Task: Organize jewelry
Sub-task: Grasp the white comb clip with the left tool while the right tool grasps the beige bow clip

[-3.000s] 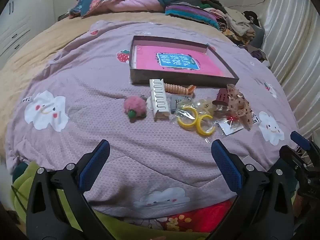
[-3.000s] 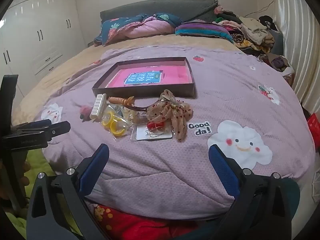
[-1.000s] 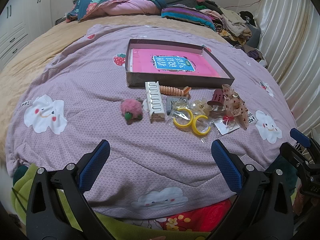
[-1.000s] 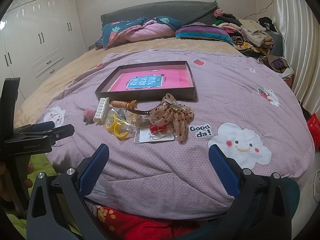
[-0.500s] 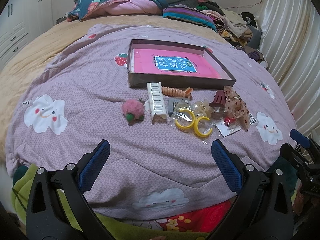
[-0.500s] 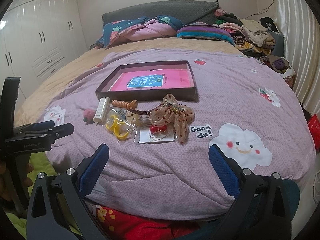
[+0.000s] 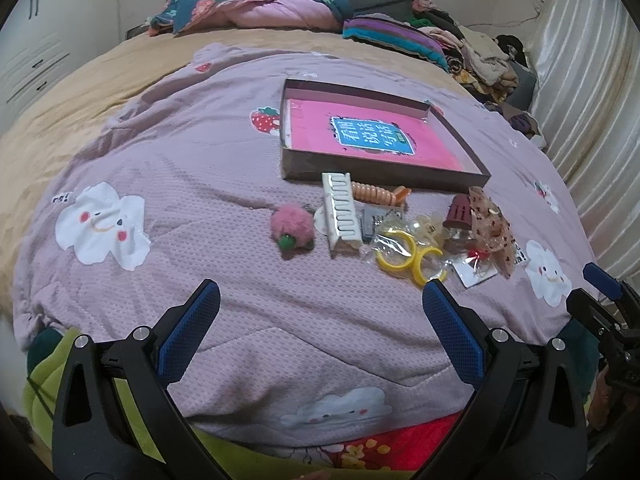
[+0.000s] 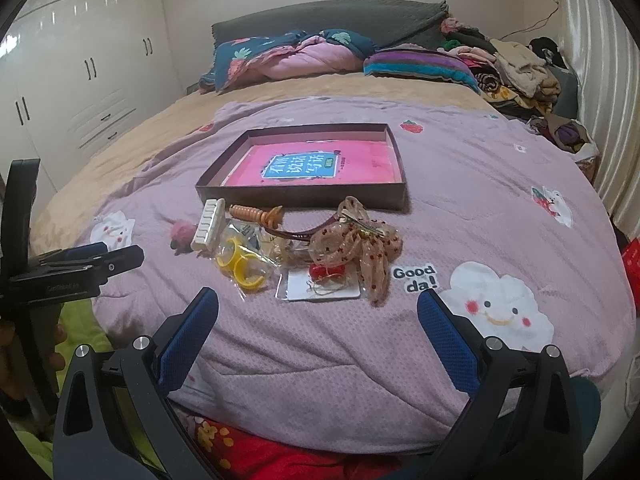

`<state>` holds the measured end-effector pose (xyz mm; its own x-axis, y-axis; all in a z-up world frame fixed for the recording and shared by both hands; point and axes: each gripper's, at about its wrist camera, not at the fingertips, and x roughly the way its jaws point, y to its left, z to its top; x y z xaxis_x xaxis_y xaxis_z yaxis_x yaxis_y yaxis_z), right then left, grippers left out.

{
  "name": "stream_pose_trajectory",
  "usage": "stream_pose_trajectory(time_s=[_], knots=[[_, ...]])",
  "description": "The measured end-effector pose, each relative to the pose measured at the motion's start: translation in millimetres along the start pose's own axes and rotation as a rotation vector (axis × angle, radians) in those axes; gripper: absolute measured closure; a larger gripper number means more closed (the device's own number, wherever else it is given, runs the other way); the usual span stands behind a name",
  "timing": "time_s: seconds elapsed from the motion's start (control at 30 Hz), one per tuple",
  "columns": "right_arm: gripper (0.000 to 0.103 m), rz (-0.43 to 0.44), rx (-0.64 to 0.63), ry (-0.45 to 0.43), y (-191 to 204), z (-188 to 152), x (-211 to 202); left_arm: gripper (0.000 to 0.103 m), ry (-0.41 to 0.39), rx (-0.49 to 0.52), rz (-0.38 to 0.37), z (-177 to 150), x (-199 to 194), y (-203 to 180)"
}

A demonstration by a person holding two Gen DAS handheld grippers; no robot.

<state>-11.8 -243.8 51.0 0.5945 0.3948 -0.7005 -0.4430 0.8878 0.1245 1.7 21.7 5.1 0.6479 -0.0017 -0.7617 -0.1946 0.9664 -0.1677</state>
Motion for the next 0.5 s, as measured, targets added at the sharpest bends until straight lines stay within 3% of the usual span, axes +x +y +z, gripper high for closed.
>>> stream_pose_trajectory(time_s=[0.5], knots=[[0.004, -0.005, 0.01, 0.019, -13, 19, 26, 0.008, -0.01, -0.012, -0.006, 31, 13, 12]])
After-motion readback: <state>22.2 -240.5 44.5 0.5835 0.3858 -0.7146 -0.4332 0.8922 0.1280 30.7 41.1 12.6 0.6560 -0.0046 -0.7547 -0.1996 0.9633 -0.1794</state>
